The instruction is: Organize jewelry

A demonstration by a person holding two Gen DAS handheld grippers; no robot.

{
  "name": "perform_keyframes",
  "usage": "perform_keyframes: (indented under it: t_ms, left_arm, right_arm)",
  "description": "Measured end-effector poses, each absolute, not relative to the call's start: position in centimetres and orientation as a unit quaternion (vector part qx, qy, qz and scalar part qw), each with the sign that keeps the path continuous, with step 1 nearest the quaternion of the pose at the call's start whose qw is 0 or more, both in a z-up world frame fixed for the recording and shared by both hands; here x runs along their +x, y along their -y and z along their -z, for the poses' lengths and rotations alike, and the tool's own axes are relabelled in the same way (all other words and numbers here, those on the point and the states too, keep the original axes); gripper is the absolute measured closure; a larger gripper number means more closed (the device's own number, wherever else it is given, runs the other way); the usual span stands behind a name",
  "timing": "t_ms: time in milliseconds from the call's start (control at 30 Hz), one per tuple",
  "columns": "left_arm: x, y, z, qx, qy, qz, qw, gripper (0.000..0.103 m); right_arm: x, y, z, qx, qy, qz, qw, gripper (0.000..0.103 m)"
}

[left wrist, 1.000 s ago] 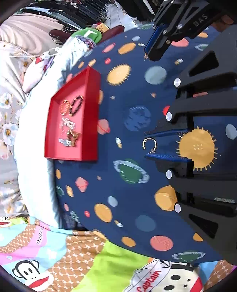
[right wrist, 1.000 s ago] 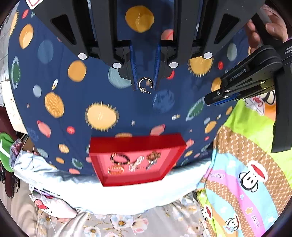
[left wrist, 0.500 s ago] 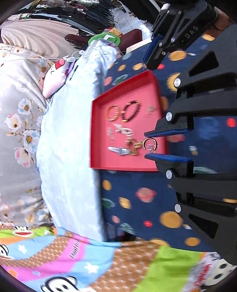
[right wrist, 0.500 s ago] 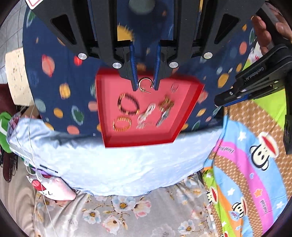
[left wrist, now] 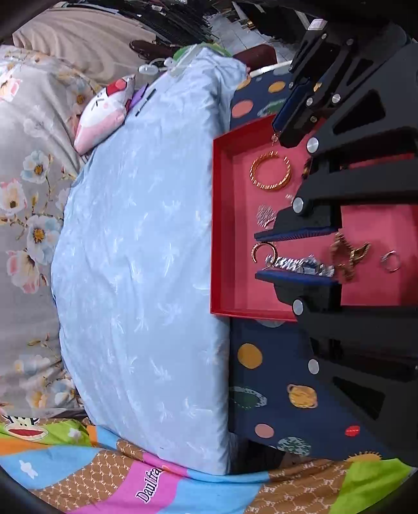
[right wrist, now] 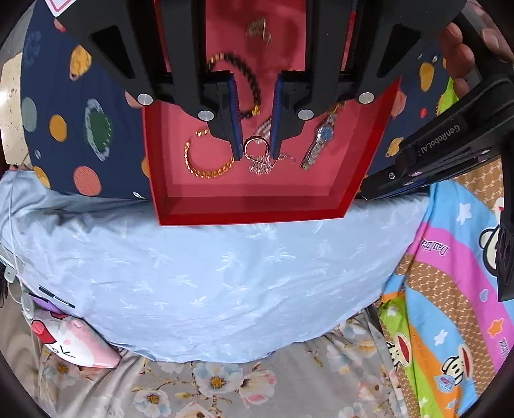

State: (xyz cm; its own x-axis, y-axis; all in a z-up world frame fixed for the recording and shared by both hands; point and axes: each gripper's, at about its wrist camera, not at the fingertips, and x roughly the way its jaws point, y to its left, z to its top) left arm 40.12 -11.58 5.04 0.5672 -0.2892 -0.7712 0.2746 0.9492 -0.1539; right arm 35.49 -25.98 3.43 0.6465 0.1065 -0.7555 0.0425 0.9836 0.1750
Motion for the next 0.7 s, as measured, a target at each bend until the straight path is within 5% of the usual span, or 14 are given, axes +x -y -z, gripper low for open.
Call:
perform_keyframes:
  t_ms: [300, 367, 467, 700]
  left_arm:
    - [44.0, 12.3, -1.7, -0.007, -0.469, 0.157, 0.869, 0.084]
    - [44.2, 12.2, -1.6, -0.01, -0.469, 0.155, 0.869, 0.069]
    - [44.1, 11.8, -2.2, -0.015, -0.458, 0.147, 0.877, 0.049]
    - [42.5, 9.7, -5.2, -0.026, -0.432, 0.126, 0.893, 0.041]
  right_arm:
    - [39.6, 26.3, -1.0, 0.101, -0.436, -0.018, 0.894, 0.087]
    - [39.9, 26.3, -0.9, 0.098, -0.435, -0.018, 0.895, 0.086]
    - [39.9, 26.2, -1.2, 0.096, -0.428, -0.017, 0.898, 0.071]
    - [37.4, 27.2, -4.5, 0.095, -0.397, -0.001, 0.913, 0.059]
